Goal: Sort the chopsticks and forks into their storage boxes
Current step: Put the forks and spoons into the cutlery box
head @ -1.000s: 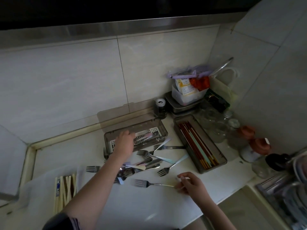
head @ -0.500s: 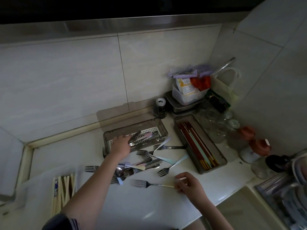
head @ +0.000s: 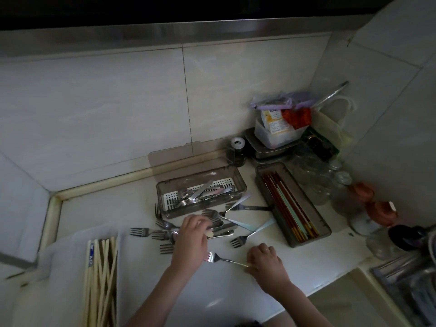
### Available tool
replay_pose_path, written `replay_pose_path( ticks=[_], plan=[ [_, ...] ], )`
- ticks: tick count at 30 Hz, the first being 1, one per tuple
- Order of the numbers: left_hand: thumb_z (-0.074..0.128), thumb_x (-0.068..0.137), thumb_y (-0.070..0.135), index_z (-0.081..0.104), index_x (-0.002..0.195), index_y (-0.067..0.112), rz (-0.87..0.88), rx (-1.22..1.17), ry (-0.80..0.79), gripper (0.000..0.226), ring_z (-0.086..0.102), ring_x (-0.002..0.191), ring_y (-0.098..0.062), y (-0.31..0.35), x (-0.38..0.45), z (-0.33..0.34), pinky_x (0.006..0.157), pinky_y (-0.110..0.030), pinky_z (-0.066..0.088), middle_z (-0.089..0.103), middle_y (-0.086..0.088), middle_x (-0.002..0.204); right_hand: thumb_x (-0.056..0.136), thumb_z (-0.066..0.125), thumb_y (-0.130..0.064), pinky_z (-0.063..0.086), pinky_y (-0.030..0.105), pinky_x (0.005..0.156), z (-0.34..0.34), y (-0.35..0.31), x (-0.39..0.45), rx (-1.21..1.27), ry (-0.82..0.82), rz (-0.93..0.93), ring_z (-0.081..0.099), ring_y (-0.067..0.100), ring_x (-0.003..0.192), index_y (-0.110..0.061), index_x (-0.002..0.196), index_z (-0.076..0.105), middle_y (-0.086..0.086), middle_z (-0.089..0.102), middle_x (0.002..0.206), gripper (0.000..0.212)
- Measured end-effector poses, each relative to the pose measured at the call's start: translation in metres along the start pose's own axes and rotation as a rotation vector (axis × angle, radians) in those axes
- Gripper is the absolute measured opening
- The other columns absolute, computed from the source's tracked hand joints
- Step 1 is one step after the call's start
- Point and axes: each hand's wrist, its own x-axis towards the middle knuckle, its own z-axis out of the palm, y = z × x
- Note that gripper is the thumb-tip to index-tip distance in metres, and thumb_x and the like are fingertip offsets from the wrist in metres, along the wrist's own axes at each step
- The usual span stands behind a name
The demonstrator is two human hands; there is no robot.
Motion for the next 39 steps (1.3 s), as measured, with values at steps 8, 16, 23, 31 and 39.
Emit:
replay_pose_path(
  ticks=[8, 16, 23, 31, 39],
  plan=[
    [0.053, 0.08, 0.01, 0.067, 0.095, 0.017, 0.056, 0.033, -0.059, 0.021, 0.048, 0.102, -0.012, 0.001, -0.04, 0.016, 0.091, -0.025, 0.037, 0.059, 0.007, 0.099, 0.098, 0.036, -0.024, 0.036, 0.032, 0.085, 0.005, 0.0, -0.006, -0.093, 0.062, -0.088, 0.043, 0.022, 0.109, -0.02, 0.114, 0.047, 0.0, 0.048, 0.118, 0.019],
    [0.051, 0.077, 0.033, 0.069, 0.078, 0.028, 0.26, 0.165, -0.142, 0.019, 0.053, 0.078, -0.008, 0.009, -0.04, 0.023, 0.088, -0.029, 0.04, 0.063, 0.014, 0.073, 0.097, 0.039, -0.019, 0.038, 0.032, 0.071, -0.008, -0.009, -0.003, 0.24, 0.126, -0.21, 0.047, 0.019, 0.082, -0.025, 0.093, 0.041, -0.002, 0.05, 0.086, 0.008],
    [0.055, 0.074, 0.024, 0.073, 0.091, 0.023, 0.228, 0.294, -0.009, 0.025, 0.057, 0.063, -0.017, -0.007, 0.0, -0.011, 0.06, -0.027, 0.041, 0.063, 0.009, 0.066, 0.095, 0.052, -0.023, 0.054, 0.032, 0.067, -0.02, -0.013, 0.0, 0.503, 0.422, -0.041, 0.06, 0.008, 0.08, -0.024, 0.127, 0.036, -0.012, 0.056, 0.106, 0.035],
    [0.081, 0.067, 0.012, 0.074, 0.095, 0.03, 0.063, 0.372, 0.02, 0.035, 0.059, 0.044, -0.016, -0.032, 0.085, -0.06, 0.049, -0.024, 0.046, 0.065, 0.003, 0.055, 0.095, 0.048, -0.019, 0.043, 0.028, 0.077, 0.003, 0.008, -0.008, 0.47, 0.239, 0.027, 0.057, 0.017, 0.098, -0.023, 0.123, 0.044, -0.006, 0.056, 0.106, 0.029],
    [0.039, 0.087, -0.004, 0.046, 0.134, 0.031, -0.183, 0.59, -0.443, 0.059, 0.06, 0.106, -0.023, -0.04, 0.095, -0.031, 0.099, -0.034, 0.037, 0.064, -0.006, 0.116, 0.097, 0.041, -0.016, 0.044, 0.032, 0.078, 0.002, 0.011, -0.009, 0.419, 0.25, 0.026, 0.056, 0.019, 0.096, -0.022, 0.12, 0.045, -0.009, 0.06, 0.095, 0.024]
  ],
)
